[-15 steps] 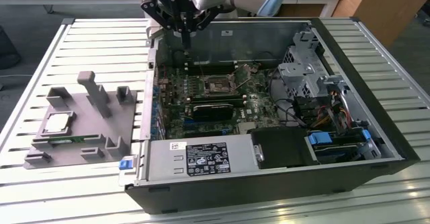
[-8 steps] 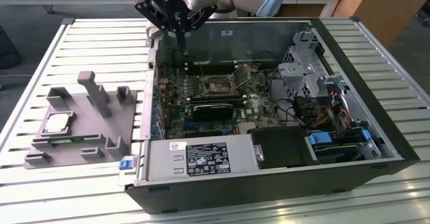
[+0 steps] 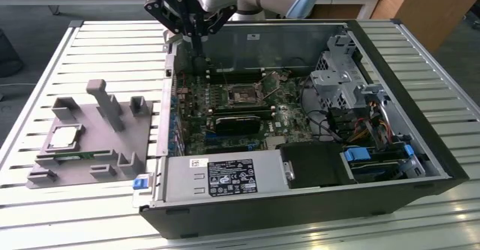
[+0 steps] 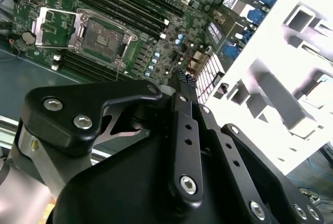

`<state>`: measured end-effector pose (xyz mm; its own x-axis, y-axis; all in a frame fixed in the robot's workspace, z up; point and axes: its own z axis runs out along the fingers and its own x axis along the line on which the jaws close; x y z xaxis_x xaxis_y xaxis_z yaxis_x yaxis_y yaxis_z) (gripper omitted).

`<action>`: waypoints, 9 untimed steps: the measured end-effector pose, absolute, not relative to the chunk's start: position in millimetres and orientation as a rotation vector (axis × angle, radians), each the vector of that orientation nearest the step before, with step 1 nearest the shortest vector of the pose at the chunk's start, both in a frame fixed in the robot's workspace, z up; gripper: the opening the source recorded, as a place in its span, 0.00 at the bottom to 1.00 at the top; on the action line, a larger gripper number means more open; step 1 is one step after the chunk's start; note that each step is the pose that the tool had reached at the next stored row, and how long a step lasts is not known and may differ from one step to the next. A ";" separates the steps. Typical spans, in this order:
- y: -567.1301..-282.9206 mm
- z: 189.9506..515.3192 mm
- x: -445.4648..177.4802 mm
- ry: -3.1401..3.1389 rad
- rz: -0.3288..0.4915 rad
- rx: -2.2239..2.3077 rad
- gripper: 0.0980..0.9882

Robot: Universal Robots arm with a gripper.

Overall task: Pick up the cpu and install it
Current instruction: 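Reach for the cpu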

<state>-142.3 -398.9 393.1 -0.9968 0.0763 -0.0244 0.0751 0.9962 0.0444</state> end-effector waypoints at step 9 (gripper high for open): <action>-398.9 392.8 -150.3 3.113 0.068 0.118 0.01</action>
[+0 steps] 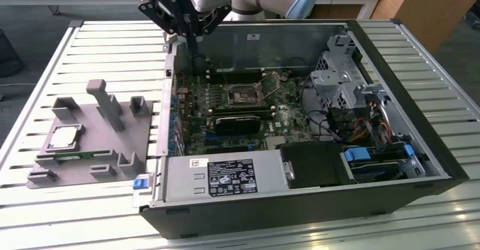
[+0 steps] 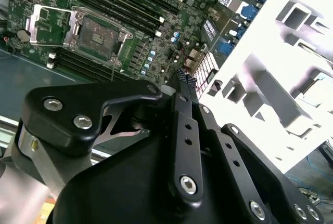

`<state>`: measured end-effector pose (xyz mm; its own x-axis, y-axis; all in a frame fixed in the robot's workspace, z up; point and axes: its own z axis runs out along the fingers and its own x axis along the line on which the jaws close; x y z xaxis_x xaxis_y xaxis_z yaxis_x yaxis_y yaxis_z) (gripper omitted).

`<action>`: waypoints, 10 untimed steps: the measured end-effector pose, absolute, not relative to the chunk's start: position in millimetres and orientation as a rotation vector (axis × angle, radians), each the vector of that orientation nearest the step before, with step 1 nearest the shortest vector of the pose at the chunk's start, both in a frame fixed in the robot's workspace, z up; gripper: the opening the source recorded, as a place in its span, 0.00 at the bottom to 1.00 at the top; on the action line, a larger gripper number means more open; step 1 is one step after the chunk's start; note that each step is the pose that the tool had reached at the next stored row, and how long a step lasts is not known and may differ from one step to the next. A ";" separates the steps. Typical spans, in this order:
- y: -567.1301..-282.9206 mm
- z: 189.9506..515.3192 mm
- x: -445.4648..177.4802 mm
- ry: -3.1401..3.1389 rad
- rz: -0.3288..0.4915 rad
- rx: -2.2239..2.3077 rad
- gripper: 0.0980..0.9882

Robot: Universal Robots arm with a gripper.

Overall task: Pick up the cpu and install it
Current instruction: 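Reach for the cpu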

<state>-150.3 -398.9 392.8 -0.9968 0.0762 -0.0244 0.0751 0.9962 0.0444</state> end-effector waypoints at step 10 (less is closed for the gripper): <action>-399.0 392.6 -158.9 3.112 0.068 0.118 0.01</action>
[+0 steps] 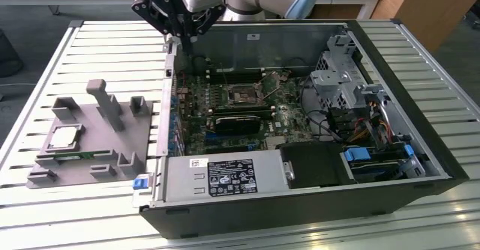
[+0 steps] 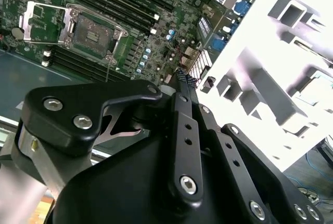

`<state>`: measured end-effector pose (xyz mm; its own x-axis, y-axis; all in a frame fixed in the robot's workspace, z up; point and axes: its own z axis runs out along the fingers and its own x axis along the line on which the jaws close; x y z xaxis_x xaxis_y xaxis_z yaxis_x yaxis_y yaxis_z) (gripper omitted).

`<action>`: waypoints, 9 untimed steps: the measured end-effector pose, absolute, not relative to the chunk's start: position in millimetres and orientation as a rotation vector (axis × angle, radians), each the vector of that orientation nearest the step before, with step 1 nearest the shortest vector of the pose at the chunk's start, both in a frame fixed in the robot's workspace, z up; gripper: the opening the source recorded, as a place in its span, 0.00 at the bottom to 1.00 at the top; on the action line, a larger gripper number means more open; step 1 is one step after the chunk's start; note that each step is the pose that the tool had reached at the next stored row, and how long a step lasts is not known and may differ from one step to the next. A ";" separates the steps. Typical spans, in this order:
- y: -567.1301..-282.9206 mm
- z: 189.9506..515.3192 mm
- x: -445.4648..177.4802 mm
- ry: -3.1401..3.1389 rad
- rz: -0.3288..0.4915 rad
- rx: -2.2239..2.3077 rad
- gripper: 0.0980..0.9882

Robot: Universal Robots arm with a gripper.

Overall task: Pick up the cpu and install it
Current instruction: 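Reach for the cpu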

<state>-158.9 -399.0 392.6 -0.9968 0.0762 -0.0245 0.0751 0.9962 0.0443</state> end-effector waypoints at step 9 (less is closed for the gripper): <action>-398.9 392.4 -166.5 3.112 0.068 0.118 0.01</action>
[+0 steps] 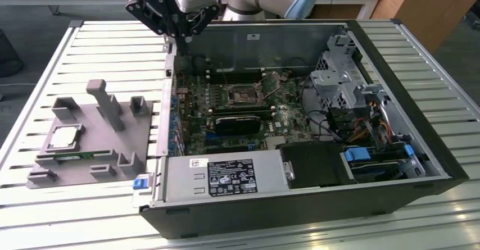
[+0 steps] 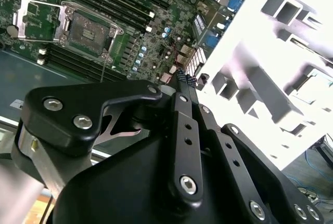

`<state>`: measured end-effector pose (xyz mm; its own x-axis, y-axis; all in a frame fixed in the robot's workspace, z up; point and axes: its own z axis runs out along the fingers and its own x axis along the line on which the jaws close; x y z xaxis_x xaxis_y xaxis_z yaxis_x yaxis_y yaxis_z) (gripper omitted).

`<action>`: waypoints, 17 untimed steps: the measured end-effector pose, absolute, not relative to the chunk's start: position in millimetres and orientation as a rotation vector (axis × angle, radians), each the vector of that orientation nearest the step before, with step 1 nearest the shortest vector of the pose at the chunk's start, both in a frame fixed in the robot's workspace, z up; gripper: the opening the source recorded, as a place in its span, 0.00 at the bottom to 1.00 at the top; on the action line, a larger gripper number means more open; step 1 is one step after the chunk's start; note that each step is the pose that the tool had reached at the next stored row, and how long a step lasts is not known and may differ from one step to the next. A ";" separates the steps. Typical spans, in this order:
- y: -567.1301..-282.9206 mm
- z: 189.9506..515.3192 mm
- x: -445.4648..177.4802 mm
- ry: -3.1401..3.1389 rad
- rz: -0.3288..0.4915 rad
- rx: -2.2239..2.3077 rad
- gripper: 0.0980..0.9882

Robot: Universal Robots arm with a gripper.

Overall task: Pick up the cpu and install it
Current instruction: 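Reach for the cpu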

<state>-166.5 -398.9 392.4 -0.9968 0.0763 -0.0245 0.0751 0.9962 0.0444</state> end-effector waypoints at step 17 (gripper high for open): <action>-398.9 392.0 -180.3 3.112 0.068 0.118 0.01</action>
